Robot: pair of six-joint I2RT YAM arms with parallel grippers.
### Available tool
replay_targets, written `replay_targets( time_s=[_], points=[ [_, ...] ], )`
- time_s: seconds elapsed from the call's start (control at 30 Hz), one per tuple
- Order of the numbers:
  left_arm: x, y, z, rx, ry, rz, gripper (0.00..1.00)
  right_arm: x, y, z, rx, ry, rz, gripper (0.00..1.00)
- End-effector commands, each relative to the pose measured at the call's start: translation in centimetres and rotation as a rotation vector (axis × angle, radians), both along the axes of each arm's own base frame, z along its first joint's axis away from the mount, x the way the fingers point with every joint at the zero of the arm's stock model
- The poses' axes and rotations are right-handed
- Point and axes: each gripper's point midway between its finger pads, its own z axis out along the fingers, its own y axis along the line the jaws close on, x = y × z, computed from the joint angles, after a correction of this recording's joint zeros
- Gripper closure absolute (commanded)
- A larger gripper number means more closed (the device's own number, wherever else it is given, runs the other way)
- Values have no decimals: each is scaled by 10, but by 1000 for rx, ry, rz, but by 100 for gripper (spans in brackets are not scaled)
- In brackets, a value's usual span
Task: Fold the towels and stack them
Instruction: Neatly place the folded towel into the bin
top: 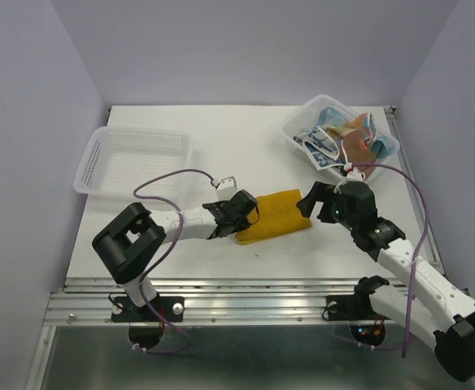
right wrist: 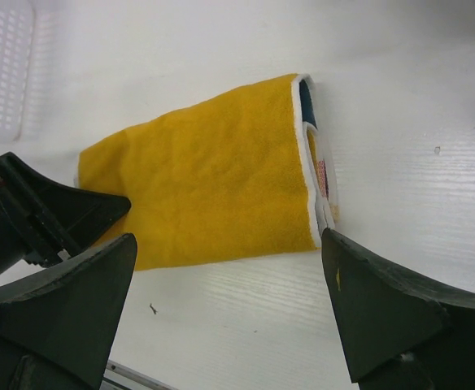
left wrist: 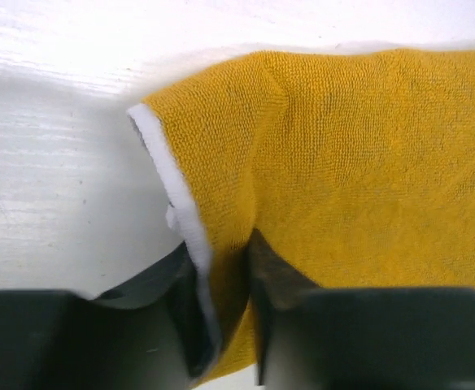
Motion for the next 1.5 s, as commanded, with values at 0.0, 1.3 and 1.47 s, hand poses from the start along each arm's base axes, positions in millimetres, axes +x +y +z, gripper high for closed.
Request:
replay_targets(
  time_s=[0.0, 1.3, 1.47],
  points=[
    [-22, 38, -36, 214, 104, 1, 75, -2, -1, 4, 12, -22, -8, 0],
    [145, 169, 220, 995, -433, -183, 100, -17, -35, -10, 32, -16, -206, 0],
    [158, 185, 248, 984, -473, -198, 100, -17, -38, -12, 14, -8, -218, 0]
  ],
)
